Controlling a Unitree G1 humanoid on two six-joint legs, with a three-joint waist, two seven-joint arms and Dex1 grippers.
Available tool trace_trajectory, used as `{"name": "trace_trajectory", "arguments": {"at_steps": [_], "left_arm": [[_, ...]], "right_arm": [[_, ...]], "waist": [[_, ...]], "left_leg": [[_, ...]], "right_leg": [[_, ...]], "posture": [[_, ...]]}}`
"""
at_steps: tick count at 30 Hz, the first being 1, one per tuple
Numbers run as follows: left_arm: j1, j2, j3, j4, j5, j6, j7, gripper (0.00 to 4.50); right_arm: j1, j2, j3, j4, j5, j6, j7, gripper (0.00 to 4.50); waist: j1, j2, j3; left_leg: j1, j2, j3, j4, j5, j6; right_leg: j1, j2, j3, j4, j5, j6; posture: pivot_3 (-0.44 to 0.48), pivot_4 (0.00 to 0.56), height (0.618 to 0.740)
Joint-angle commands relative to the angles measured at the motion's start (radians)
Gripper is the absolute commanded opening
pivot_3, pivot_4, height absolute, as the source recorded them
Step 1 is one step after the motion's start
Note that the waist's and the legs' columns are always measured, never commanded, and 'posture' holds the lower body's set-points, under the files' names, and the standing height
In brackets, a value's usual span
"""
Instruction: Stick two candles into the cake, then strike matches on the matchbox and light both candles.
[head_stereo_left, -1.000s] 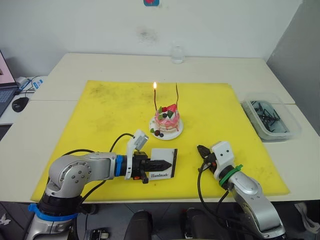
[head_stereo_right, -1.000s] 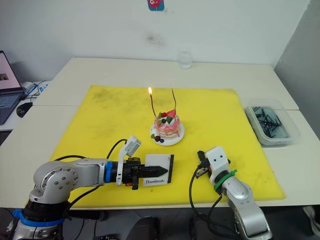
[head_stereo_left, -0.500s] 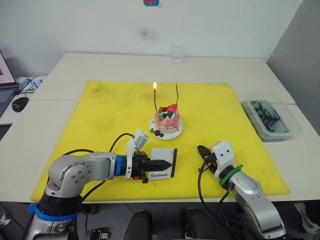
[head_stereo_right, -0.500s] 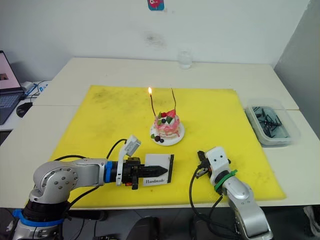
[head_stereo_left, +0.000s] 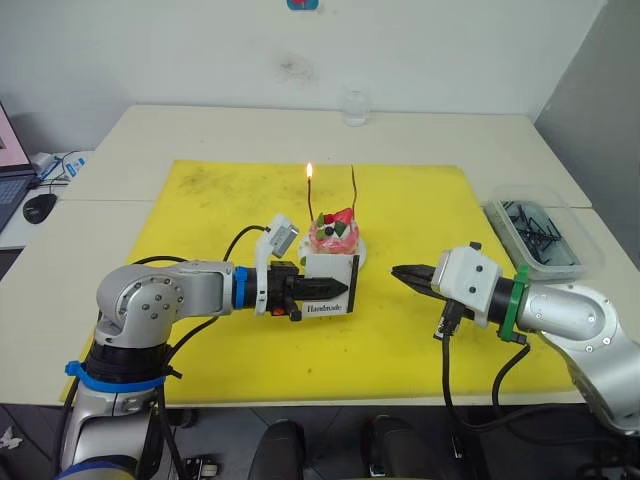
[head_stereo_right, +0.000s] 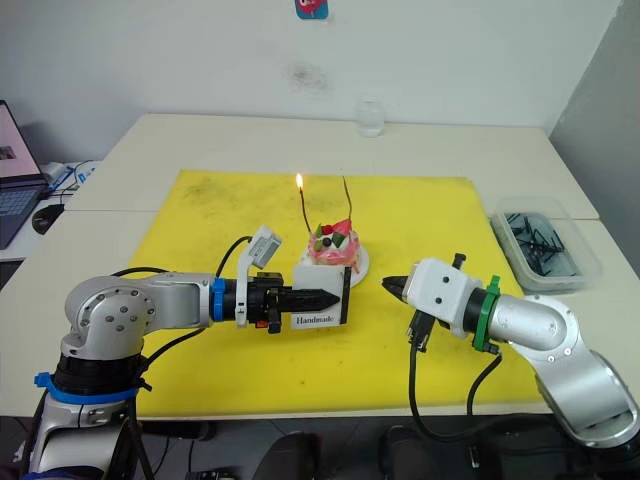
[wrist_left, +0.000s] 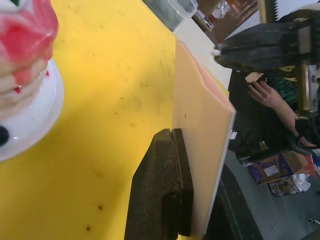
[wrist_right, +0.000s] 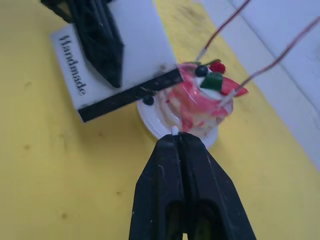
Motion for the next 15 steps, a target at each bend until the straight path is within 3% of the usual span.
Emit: {"name": "trace_trajectory", "arguments": {"at_steps": [1, 5, 15], "left_arm": [[-0.026, 0.006, -0.016, 0.002, 0.009, -0.016, -0.042, 0.0], [-0.035, 0.014, -0.021, 0.004, 0.016, -0.016, -0.067, 0.0], [-0.028, 0.024, -0.021, -0.011, 0.027, -0.017, -0.09, 0.0]], "right_arm": [[-0.069, -0.031, 0.062, 0.009, -0.034, -0.064, 0.069, 0.02], [-0.118, -0.02, 0.141, 0.049, -0.093, -0.107, 0.087, 0.02], [-0.147, 0.027, 0.182, 0.106, -0.159, -0.148, 0.084, 0.02]], "waist": [[-0.001, 0.0, 0.0], [-0.001, 0.0, 0.0], [0.001, 0.0, 0.0]], "left_leg": [[0.0, 0.0, 0.0, 0.0, 0.0, 0.0], [0.0, 0.001, 0.0, 0.0, 0.0, 0.0], [0.0, 0.001, 0.001, 0.001, 0.0, 0.0]], "right_leg": [[0.0, 0.0, 0.0, 0.0, 0.0, 0.0], [0.0, 0.0, 0.0, 0.0, 0.0, 0.0], [0.0, -0.002, 0.001, 0.001, 0.0, 0.001]], "posture": [[0.0, 0.15, 0.74], [0.0, 0.15, 0.74], [0.0, 0.15, 0.74]]}}
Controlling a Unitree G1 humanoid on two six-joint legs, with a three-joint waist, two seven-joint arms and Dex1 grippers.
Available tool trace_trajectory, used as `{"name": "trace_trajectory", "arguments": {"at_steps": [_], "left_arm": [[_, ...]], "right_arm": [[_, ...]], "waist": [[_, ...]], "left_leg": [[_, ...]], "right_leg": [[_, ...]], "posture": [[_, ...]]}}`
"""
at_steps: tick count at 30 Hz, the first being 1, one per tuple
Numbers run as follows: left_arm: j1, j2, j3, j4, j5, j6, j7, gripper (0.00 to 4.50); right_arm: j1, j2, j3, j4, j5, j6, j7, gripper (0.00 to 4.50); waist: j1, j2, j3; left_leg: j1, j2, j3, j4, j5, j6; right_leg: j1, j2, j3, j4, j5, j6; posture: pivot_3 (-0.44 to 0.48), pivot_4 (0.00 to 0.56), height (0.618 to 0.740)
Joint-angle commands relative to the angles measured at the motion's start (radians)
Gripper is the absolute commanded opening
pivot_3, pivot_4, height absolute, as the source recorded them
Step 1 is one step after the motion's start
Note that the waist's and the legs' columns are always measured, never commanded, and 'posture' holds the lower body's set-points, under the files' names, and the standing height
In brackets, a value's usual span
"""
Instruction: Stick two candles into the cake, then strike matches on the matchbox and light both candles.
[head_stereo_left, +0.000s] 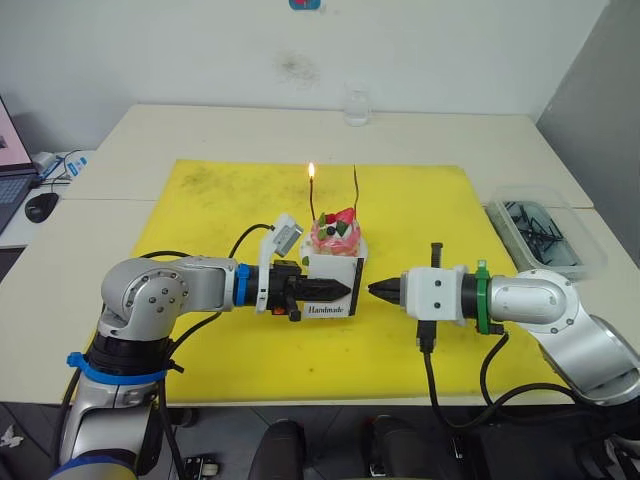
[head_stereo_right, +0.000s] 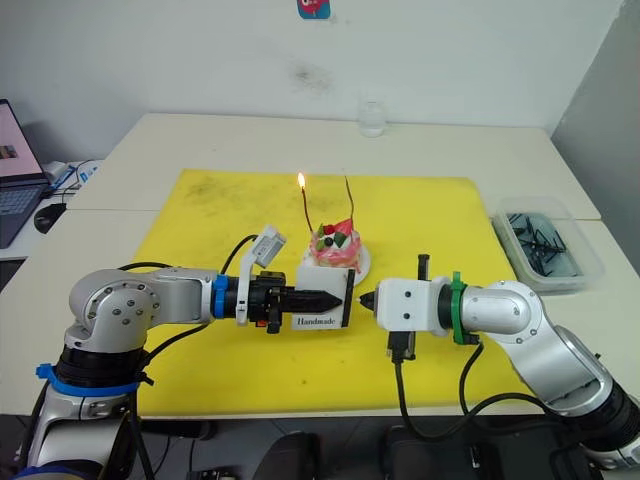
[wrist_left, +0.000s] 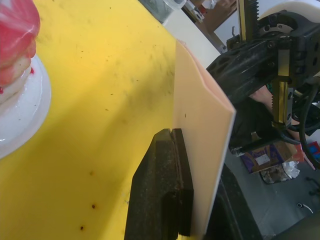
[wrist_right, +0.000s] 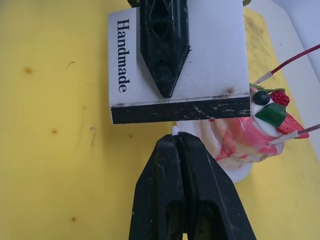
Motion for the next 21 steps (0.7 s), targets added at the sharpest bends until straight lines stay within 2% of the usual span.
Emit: {"name": "trace_trajectory", "arguments": {"at_steps": [1, 21], "left_arm": [[-0.007, 0.008, 0.008, -0.029, 0.0, -0.016, -0.018, 0.0], [0.002, -0.003, 0.004, -0.045, 0.011, -0.021, -0.026, 0.0]], "right_arm": [[-0.022, 0.022, -0.006, -0.012, -0.014, -0.018, -0.005, 0.02], [-0.032, 0.098, 0.013, -0.006, -0.073, 0.05, -0.024, 0.02]], "waist": [[0.0, 0.0, 0.0], [0.0, 0.0, 0.0]], "left_leg": [[0.0, 0.0, 0.0, 0.0, 0.0, 0.0], [0.0, 0.0, 0.0, 0.0, 0.0, 0.0]], "right_leg": [[0.0, 0.0, 0.0, 0.0, 0.0, 0.0], [0.0, 0.0, 0.0, 0.0, 0.0, 0.0]], "posture": [[0.0, 0.15, 0.74], [0.0, 0.15, 0.74]]}}
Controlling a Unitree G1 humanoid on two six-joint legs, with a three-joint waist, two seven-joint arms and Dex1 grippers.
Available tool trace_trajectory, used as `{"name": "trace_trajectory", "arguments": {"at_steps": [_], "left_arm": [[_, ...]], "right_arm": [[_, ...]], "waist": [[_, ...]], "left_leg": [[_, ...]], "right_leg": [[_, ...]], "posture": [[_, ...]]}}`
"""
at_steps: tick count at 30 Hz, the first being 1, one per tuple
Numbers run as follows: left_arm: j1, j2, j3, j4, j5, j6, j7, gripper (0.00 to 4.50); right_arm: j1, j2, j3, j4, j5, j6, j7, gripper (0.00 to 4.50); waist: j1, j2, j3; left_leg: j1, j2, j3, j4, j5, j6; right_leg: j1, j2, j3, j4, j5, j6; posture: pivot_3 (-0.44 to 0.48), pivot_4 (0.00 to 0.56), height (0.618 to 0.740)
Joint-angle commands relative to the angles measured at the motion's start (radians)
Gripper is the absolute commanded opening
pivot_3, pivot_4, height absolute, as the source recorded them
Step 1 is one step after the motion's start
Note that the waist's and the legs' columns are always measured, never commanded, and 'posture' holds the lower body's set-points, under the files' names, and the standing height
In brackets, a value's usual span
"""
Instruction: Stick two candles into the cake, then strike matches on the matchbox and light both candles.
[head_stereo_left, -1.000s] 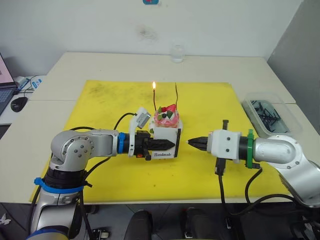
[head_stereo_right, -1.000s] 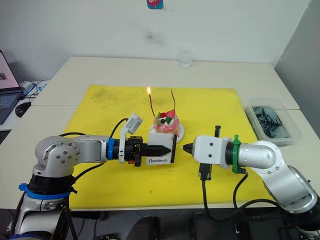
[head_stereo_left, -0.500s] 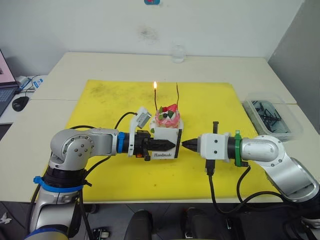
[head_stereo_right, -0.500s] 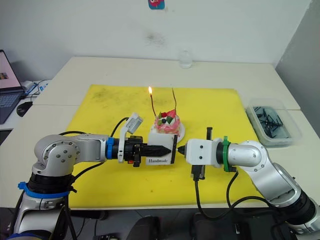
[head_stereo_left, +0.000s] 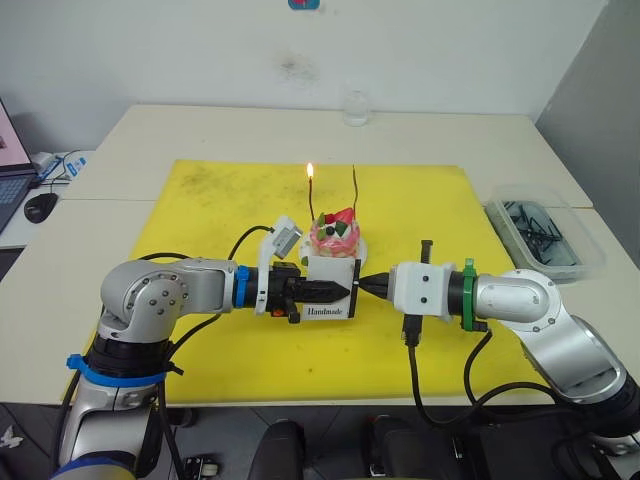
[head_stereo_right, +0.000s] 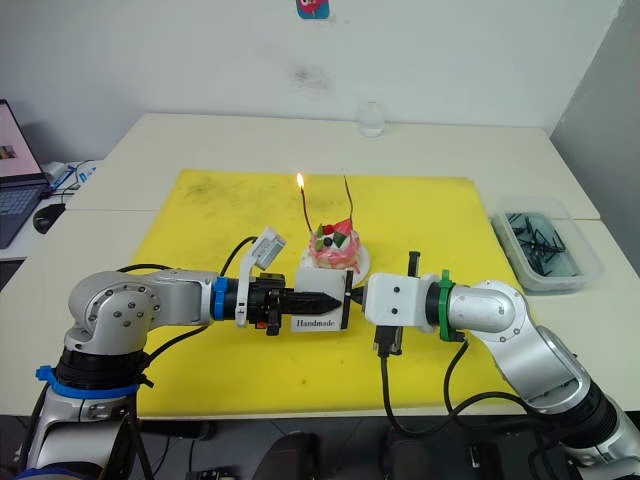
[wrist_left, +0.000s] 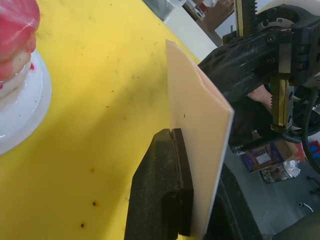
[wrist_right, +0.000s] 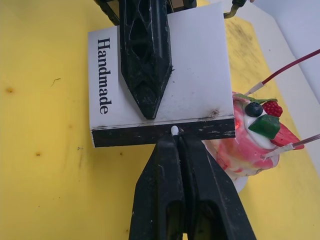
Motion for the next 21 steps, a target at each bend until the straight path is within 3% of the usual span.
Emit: {"name": "trace_trajectory", "arguments": {"at_steps": [1, 8, 11, 15, 21], "left_arm": [[-0.008, -0.003, 0.003, -0.04, -0.008, -0.021, -0.018, 0.0], [0.004, -0.013, -0.035, -0.096, 0.004, -0.044, -0.035, 0.0], [0.033, 0.019, -0.051, -0.162, 0.03, -0.065, -0.042, 0.0], [0.095, 0.104, 0.02, -0.24, 0.013, -0.053, -0.035, 0.0], [0.114, 0.097, 0.037, -0.248, 0.015, -0.074, 0.012, 0.0]], "right_arm": [[-0.023, 0.009, 0.007, -0.013, -0.026, 0.02, -0.016, 0.02], [-0.041, 0.05, 0.025, 0.006, -0.079, 0.105, -0.067, 0.02], [-0.06, 0.046, -0.088, 0.047, -0.126, 0.139, -0.16, 0.02], [-0.024, -0.078, -0.293, 0.047, -0.106, 0.181, -0.143, 0.02], [0.004, -0.025, -0.286, -0.082, -0.027, 0.301, -0.148, 0.02]], "waist": [[0.0, 0.0, 0.0], [0.0, 0.0, 0.0], [0.0, 0.0, 0.0], [0.006, 0.0, 0.0], [0.001, 0.001, 0.001]], "left_leg": [[0.0, 0.0, 0.0, 0.0, 0.0, 0.0], [0.0, 0.0, 0.0, 0.0, 0.0, 0.0], [0.0, 0.0, 0.0, 0.0, 0.0, 0.0], [0.0, -0.002, 0.002, 0.0, 0.0, 0.0], [0.001, 0.001, -0.001, -0.001, 0.0, 0.0]], "right_leg": [[0.0, 0.0, 0.0, 0.0, 0.0, 0.0], [0.0, 0.0, 0.0, 0.0, 0.0, 0.0], [0.0, 0.0, 0.0, 0.0, 0.0, 0.0], [0.0, -0.003, 0.001, 0.0, 0.0, 0.0], [0.0, 0.001, -0.001, 0.001, -0.001, -0.001]], "posture": [[0.0, 0.15, 0.74], [0.0, 0.15, 0.74], [0.0, 0.15, 0.74], [0.0, 0.15, 0.74], [0.0, 0.15, 0.74]]}}
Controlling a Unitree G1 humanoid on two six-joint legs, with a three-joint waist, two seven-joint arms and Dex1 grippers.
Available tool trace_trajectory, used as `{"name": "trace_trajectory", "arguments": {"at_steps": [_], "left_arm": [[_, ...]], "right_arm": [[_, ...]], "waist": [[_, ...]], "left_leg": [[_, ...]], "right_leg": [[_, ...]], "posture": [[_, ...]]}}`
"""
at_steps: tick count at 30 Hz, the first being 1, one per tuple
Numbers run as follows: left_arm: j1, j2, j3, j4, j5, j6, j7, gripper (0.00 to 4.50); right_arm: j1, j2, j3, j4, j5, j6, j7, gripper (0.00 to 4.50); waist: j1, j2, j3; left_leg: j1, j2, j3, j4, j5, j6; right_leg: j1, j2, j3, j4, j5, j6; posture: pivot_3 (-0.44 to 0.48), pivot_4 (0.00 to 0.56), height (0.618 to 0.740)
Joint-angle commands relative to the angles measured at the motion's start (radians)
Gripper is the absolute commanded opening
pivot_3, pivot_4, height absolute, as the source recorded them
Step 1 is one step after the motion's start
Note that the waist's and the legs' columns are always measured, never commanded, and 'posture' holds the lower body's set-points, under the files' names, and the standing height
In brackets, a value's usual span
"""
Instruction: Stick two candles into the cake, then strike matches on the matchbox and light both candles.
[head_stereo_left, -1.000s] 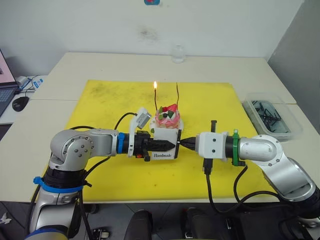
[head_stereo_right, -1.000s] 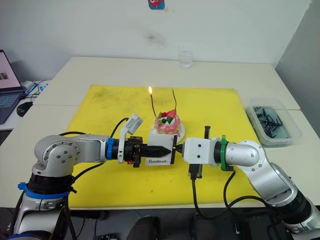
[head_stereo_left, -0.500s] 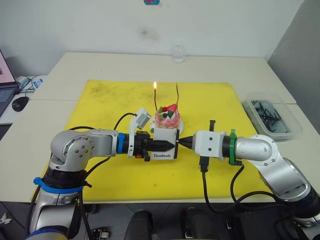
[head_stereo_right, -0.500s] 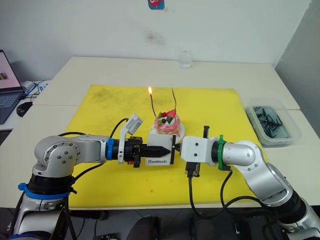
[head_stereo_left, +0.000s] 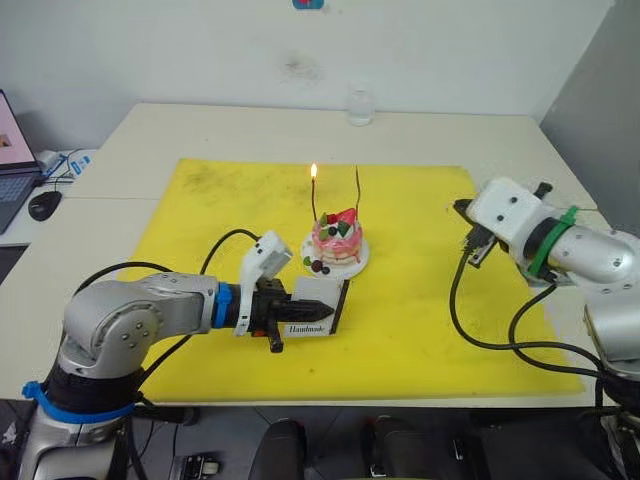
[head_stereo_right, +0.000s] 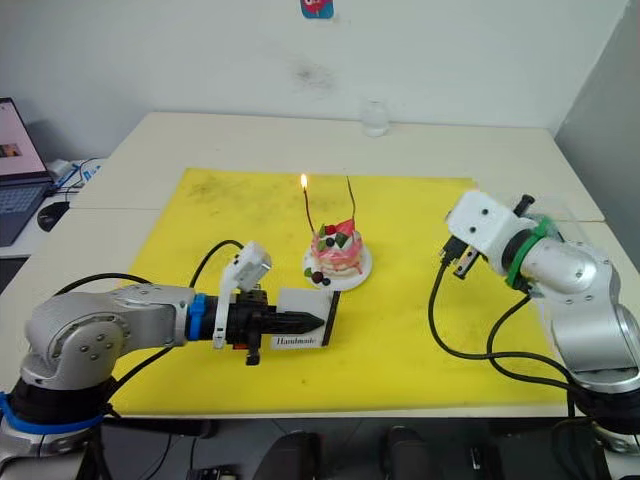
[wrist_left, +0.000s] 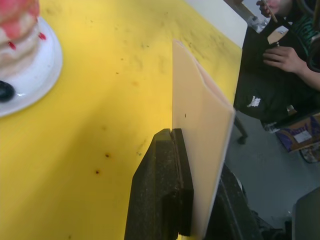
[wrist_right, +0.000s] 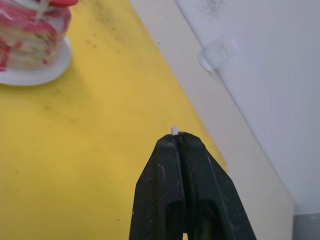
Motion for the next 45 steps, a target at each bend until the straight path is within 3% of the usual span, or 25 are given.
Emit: {"name": "trace_trajectory", "arguments": {"at_steps": [1, 16, 23, 45], "left_arm": [[-0.018, -0.022, 0.005, -0.017, 0.0, -0.032, 0.018, 0.0], [-0.047, -0.09, -0.013, 0.025, 0.055, -0.086, 0.073, 0.0], [-0.079, -0.13, -0.016, 0.062, 0.045, -0.072, 0.069, 0.0], [-0.132, -0.099, -0.02, 0.137, 0.012, -0.027, -0.045, 0.0]], "right_arm": [[-0.008, 0.033, 0.025, -0.092, 0.044, 0.05, -0.009, 0.02], [-0.07, 0.069, 0.06, -0.129, 0.125, 0.111, -0.022, 0.02], [-0.047, 0.036, 0.099, -0.187, 0.201, 0.095, 0.042, 0.02], [0.007, 0.017, 0.21, -0.176, 0.218, -0.063, 0.049, 0.02]], "waist": [[-0.004, 0.0, 0.0], [-0.003, 0.0, 0.0], [-0.004, 0.0, 0.0], [-0.004, 0.0, 0.0]], "left_leg": [[0.0, 0.0, 0.0, 0.0, 0.0, 0.0], [-0.001, -0.001, 0.001, 0.001, 0.0, 0.0], [-0.001, -0.001, 0.001, 0.001, 0.0, 0.0], [-0.001, -0.001, 0.001, 0.001, 0.0, 0.0]], "right_leg": [[0.0, 0.0, 0.0, 0.0, 0.0, 0.0], [0.0, -0.001, 0.001, -0.001, 0.001, 0.001], [0.0, -0.001, 0.001, -0.001, 0.001, 0.001], [0.0, 0.0, 0.001, -0.001, 0.001, 0.001]], "posture": [[0.0, 0.15, 0.74], [0.0, 0.15, 0.74], [0.0, 0.15, 0.74], [0.0, 0.15, 0.74]]}}
